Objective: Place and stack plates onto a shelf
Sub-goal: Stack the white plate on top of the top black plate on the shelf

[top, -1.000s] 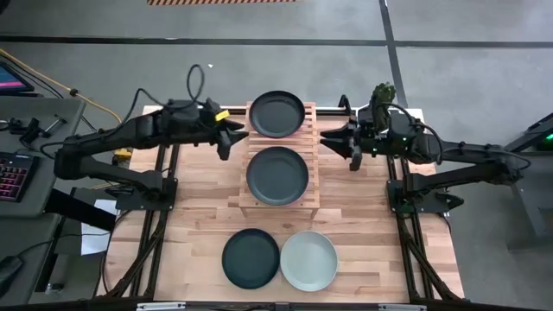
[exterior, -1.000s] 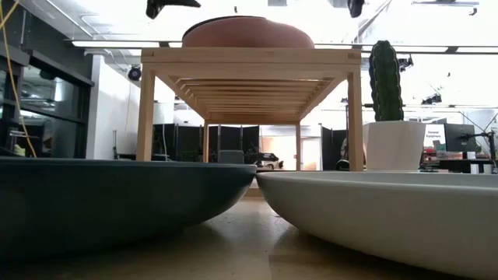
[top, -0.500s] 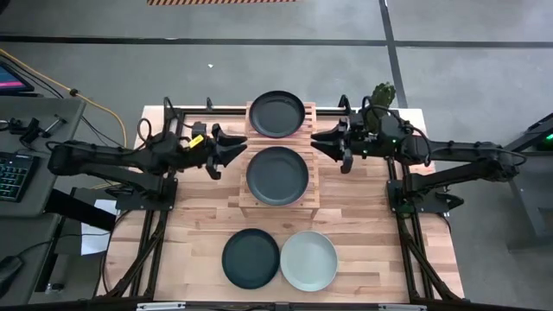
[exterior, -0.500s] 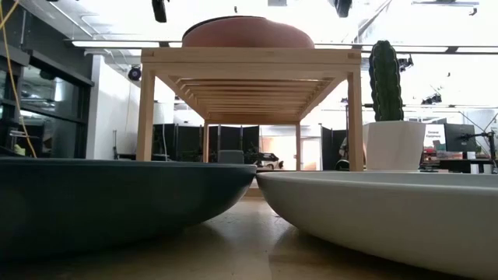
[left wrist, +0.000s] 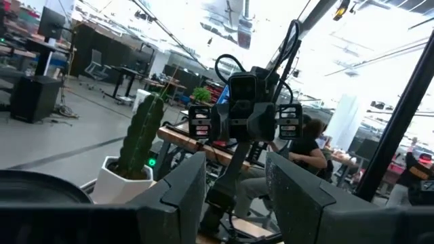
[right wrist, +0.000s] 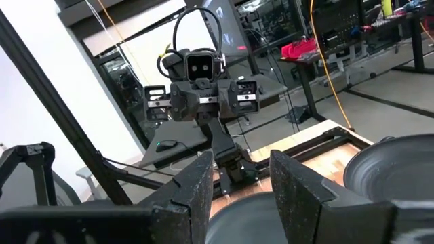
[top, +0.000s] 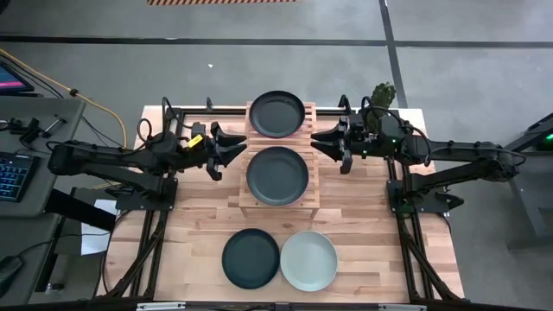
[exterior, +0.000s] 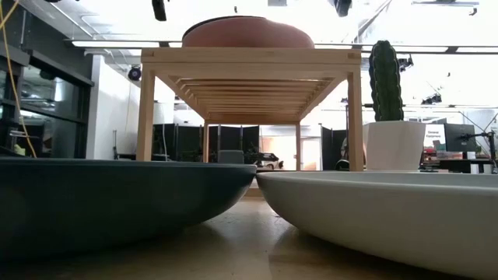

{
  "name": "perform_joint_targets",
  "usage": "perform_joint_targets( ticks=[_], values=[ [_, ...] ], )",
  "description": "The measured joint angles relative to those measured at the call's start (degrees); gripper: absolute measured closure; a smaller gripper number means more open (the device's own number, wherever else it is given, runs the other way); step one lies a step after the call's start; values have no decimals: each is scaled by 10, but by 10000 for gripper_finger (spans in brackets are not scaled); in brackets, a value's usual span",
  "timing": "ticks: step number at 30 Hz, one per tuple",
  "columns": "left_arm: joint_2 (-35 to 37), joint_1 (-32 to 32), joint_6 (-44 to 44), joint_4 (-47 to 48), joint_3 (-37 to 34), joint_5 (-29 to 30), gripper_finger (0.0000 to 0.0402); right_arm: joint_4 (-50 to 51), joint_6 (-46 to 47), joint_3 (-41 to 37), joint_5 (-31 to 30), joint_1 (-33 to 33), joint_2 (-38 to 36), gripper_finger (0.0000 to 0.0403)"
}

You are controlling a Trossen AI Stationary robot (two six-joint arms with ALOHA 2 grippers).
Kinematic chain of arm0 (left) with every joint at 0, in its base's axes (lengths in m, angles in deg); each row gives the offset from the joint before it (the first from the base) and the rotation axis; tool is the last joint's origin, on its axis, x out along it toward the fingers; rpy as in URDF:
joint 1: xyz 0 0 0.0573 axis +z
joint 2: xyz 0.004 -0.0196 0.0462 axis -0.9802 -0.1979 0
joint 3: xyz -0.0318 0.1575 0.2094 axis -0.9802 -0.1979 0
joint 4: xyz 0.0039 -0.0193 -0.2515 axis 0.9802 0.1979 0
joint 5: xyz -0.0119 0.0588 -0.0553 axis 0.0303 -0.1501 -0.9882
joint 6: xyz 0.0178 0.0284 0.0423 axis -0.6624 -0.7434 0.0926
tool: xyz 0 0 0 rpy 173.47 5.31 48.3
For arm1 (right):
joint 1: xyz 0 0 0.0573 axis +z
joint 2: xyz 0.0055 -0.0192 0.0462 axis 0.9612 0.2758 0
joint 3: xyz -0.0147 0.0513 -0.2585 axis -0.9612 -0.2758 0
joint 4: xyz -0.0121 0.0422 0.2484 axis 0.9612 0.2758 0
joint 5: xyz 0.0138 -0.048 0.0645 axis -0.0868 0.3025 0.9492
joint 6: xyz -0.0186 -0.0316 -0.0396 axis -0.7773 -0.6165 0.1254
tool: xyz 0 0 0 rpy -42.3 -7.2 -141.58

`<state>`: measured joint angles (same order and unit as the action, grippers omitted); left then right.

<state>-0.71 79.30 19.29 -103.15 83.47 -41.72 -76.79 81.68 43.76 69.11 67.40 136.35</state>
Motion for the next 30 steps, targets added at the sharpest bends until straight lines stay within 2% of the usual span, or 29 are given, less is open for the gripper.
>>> perform_joint_targets(
  ticks=[12,15,18,20,25,27,30],
  values=[
    [0,0,-25,-24,0,0,261,0,4,0,3,0,0,274],
    [0,0,-25,-30,0,0,261,-12,80,0,47,0,0,274],
    [0,0,-25,-30,0,0,261,-5,171,5,137,19,0,274],
    [0,0,-25,-30,0,0,261,32,203,21,177,51,0,274],
    [0,0,-25,-30,0,0,261,224,251,48,183,168,0,274],
    [0,0,-25,-30,0,0,261,294,286,45,162,219,0,274],
    [0,0,-25,-30,0,0,261,398,351,25,86,293,2,274]
  ],
)
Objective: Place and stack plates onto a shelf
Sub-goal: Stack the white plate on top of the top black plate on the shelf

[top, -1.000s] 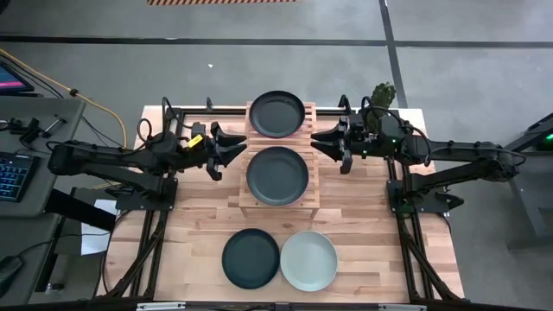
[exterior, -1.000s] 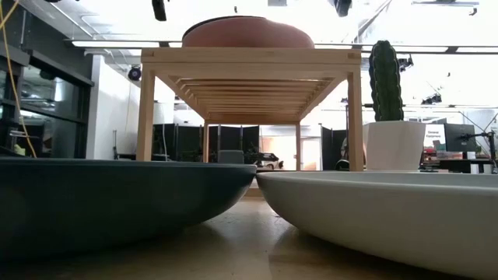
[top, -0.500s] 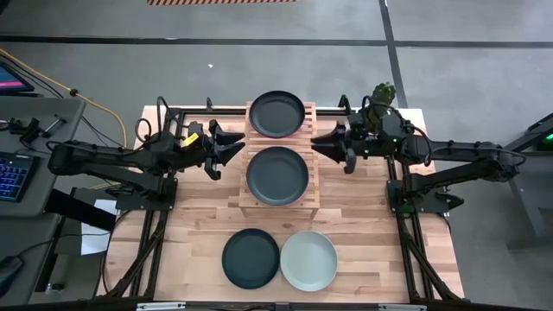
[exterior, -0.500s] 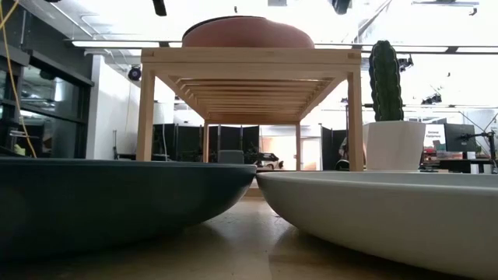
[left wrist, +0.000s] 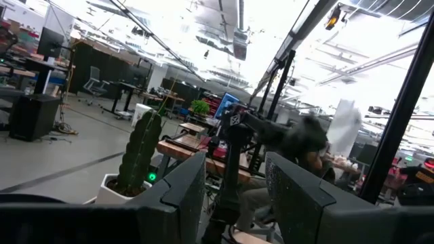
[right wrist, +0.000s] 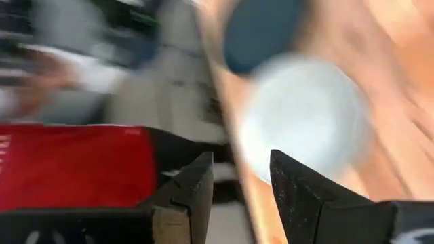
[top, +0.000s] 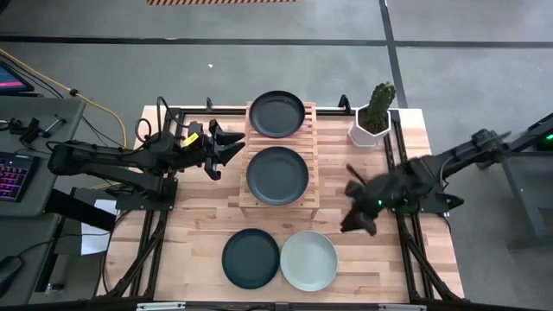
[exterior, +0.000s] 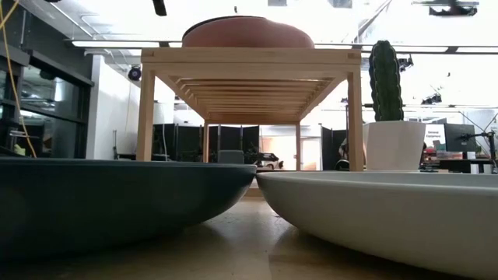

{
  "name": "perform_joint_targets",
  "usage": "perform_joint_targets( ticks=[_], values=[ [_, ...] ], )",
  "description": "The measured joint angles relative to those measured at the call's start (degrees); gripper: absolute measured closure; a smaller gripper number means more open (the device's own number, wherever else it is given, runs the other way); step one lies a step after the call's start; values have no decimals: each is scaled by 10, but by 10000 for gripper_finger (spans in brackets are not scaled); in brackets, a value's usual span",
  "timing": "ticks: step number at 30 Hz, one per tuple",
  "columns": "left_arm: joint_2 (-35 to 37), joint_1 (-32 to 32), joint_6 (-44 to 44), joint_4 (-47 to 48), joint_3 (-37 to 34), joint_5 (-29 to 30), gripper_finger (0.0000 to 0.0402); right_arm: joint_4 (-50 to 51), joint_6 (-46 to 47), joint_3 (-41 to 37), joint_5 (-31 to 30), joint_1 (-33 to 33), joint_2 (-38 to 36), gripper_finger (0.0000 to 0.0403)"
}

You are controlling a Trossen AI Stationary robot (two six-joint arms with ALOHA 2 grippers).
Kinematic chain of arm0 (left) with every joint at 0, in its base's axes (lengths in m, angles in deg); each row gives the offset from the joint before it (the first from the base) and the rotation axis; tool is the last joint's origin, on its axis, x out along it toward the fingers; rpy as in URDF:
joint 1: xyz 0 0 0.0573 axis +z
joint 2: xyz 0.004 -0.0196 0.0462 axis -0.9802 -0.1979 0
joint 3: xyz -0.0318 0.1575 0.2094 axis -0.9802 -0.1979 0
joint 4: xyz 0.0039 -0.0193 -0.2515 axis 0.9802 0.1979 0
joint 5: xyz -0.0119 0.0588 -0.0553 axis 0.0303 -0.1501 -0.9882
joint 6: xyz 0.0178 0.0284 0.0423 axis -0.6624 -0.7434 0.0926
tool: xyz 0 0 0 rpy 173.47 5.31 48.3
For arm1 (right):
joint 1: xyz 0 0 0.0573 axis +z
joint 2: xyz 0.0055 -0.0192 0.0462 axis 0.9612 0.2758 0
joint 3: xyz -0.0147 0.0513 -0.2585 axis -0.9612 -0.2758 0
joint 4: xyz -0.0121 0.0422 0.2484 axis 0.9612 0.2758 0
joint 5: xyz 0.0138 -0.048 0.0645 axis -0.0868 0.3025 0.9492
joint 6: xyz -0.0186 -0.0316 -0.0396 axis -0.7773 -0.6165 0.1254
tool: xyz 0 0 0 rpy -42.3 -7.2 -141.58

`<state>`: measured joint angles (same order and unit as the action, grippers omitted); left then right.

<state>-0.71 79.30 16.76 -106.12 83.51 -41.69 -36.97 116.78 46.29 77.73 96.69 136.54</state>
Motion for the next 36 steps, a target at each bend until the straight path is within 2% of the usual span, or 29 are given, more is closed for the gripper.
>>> perform_joint_targets(
  ticks=[3,6,9,12,15,22,36],
  values=[
    [0,0,0,0,0,0,261,54,94,-35,-69,57,1,274],
    [0,0,0,0,0,0,261,38,203,-97,-81,95,2,274],
    [0,0,0,0,0,0,261,-60,299,-176,-82,120,2,274],
    [0,0,0,0,0,0,261,-203,373,-253,-89,126,5,274],
    [0,0,0,0,0,0,261,-316,417,-293,-119,126,16,274],
    [0,0,0,0,0,0,261,-297,446,-278,-117,126,77,274],
    [0,0,1,0,0,0,261,-259,445,-190,-105,126,246,274]
  ],
)
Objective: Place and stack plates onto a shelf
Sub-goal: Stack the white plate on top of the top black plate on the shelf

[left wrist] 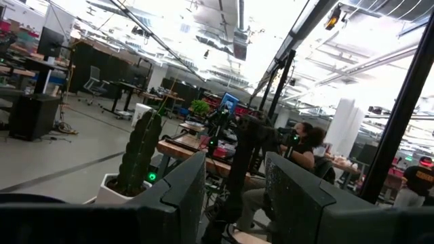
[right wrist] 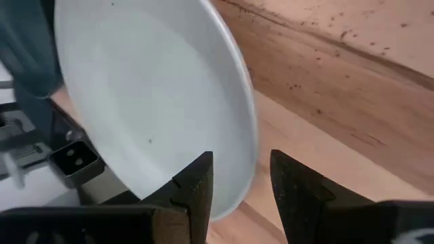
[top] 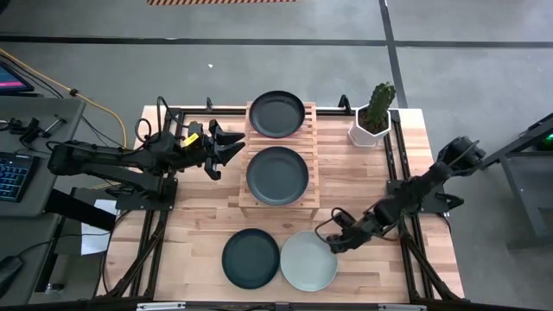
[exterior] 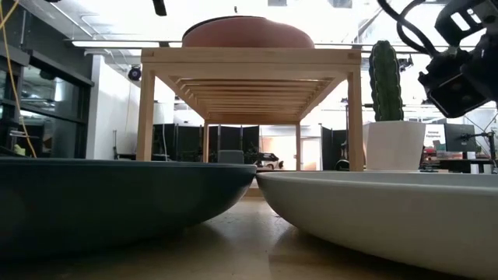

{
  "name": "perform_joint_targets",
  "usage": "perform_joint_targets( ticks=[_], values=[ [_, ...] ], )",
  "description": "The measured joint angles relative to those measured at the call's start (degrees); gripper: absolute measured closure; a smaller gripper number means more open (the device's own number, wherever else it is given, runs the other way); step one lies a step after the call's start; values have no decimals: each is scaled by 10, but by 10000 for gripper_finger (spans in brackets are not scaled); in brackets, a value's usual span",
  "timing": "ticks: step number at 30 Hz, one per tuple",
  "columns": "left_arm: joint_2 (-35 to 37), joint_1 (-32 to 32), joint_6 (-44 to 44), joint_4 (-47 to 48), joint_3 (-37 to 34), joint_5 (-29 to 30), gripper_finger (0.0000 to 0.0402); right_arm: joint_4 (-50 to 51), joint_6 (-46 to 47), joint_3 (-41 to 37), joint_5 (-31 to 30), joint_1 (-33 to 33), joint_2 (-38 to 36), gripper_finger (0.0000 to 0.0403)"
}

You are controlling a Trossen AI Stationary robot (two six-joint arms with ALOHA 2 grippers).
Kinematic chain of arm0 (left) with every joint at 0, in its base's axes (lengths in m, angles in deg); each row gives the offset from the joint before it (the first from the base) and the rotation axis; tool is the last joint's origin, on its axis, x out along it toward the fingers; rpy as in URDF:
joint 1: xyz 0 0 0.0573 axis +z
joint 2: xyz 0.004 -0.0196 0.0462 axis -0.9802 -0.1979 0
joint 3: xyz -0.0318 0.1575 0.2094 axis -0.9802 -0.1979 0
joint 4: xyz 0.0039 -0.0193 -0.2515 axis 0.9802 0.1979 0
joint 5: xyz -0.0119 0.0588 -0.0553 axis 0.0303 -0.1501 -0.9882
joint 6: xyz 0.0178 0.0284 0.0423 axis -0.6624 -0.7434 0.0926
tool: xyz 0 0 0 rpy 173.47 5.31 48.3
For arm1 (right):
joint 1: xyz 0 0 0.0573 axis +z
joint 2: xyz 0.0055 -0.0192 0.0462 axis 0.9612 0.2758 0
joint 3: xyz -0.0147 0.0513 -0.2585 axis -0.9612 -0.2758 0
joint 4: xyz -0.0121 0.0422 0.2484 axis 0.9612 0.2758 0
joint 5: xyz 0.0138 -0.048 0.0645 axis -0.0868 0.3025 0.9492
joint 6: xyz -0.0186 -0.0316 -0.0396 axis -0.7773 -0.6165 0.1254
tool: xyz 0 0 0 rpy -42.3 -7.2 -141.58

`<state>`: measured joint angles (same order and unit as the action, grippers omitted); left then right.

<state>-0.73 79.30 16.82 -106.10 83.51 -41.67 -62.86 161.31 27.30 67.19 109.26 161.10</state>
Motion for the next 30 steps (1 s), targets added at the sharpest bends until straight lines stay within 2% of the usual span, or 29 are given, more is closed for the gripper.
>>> perform_joint_targets(
  ticks=[9,17,20,24,30],
  values=[
    [0,0,0,0,0,0,261,2,-4,30,-2,0,64,274],
    [0,0,0,0,0,0,261,4,-20,31,-14,0,76,279],
    [0,0,4,0,0,0,261,8,-21,31,-17,0,76,309],
    [0,0,12,0,0,0,261,12,-21,31,-17,0,76,386],
    [0,0,11,0,0,0,261,-7,-46,31,-12,0,67,400]
  ],
)
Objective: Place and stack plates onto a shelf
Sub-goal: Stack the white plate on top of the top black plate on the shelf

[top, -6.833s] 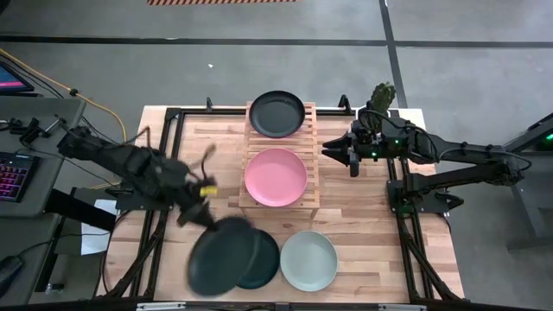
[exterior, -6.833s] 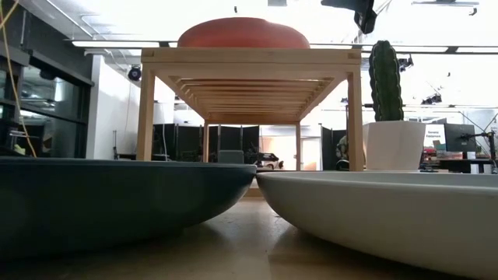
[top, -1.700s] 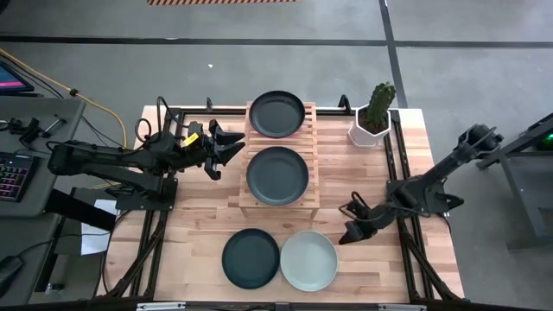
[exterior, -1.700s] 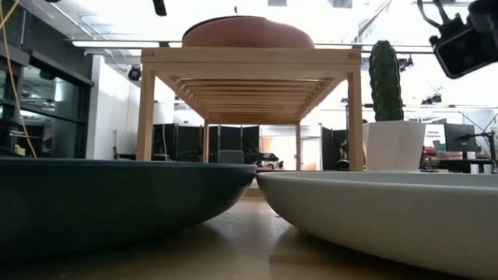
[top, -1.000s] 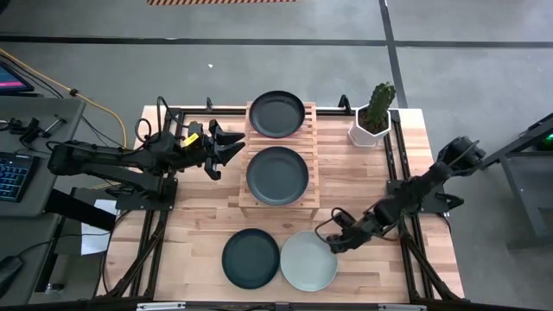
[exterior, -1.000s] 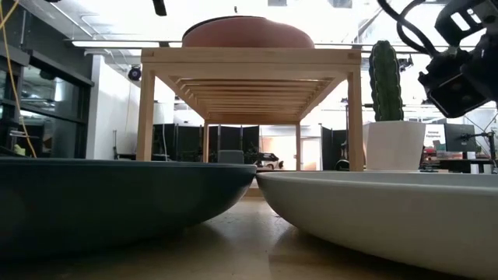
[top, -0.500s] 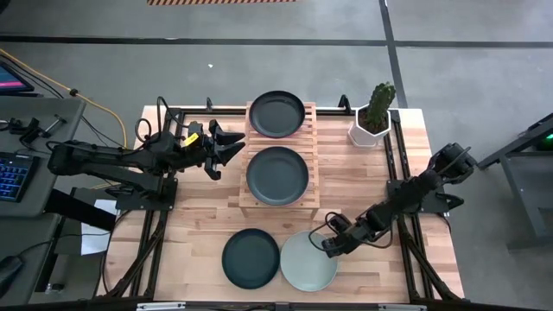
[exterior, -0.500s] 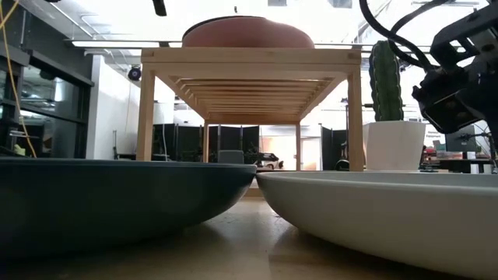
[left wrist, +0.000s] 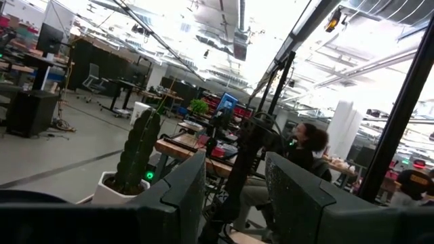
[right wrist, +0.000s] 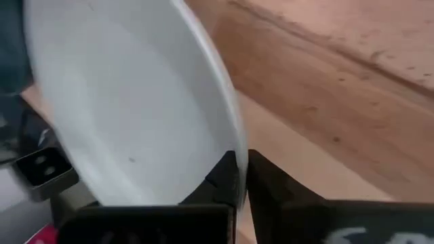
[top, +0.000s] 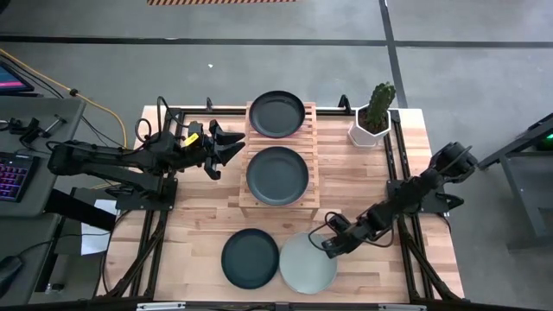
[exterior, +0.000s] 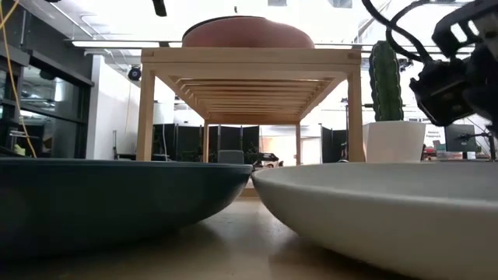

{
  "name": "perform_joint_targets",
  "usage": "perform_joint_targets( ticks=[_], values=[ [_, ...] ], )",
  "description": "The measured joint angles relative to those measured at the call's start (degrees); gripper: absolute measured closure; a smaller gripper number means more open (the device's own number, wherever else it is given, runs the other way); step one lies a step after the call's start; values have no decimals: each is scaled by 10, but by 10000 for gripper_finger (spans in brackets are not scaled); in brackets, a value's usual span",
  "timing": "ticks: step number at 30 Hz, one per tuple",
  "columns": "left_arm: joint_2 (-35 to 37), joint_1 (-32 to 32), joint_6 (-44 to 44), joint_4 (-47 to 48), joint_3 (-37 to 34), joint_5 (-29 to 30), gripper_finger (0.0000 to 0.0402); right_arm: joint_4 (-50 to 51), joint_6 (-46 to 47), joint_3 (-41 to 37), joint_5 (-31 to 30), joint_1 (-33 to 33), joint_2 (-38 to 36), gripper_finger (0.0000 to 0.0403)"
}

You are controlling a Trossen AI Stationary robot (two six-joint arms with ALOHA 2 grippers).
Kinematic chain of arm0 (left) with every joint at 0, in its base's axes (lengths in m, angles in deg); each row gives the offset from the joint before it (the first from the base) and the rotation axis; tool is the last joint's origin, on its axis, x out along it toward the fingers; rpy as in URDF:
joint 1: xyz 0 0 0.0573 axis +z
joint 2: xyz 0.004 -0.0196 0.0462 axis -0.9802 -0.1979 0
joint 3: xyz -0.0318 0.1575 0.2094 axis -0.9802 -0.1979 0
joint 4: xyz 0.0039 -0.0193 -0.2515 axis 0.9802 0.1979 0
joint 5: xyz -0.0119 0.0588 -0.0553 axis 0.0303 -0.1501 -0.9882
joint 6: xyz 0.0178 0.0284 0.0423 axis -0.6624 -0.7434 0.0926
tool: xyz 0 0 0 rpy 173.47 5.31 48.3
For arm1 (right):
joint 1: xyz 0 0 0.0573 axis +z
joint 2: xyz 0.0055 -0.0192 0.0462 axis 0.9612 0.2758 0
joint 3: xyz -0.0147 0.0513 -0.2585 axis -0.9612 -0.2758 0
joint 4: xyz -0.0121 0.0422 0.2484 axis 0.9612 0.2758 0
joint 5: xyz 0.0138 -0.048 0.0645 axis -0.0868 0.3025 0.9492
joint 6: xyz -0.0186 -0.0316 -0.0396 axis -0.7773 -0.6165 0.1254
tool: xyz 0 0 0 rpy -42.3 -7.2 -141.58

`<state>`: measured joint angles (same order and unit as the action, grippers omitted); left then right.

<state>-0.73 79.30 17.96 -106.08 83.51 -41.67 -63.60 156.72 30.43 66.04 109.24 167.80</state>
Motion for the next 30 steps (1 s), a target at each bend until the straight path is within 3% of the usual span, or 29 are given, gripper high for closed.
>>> perform_joint_targets(
  ticks=[8,18,24,30],
  values=[
    [0,0,0,0,0,0,261,-2,-61,0,14,0,-70,402],
    [0,0,4,0,0,0,261,-40,-225,1,41,7,-247,403],
    [0,0,4,0,0,0,261,-29,-385,81,-4,-41,-282,403],
    [0,0,4,0,0,0,261,90,-508,188,-8,-93,-272,403]
  ],
)
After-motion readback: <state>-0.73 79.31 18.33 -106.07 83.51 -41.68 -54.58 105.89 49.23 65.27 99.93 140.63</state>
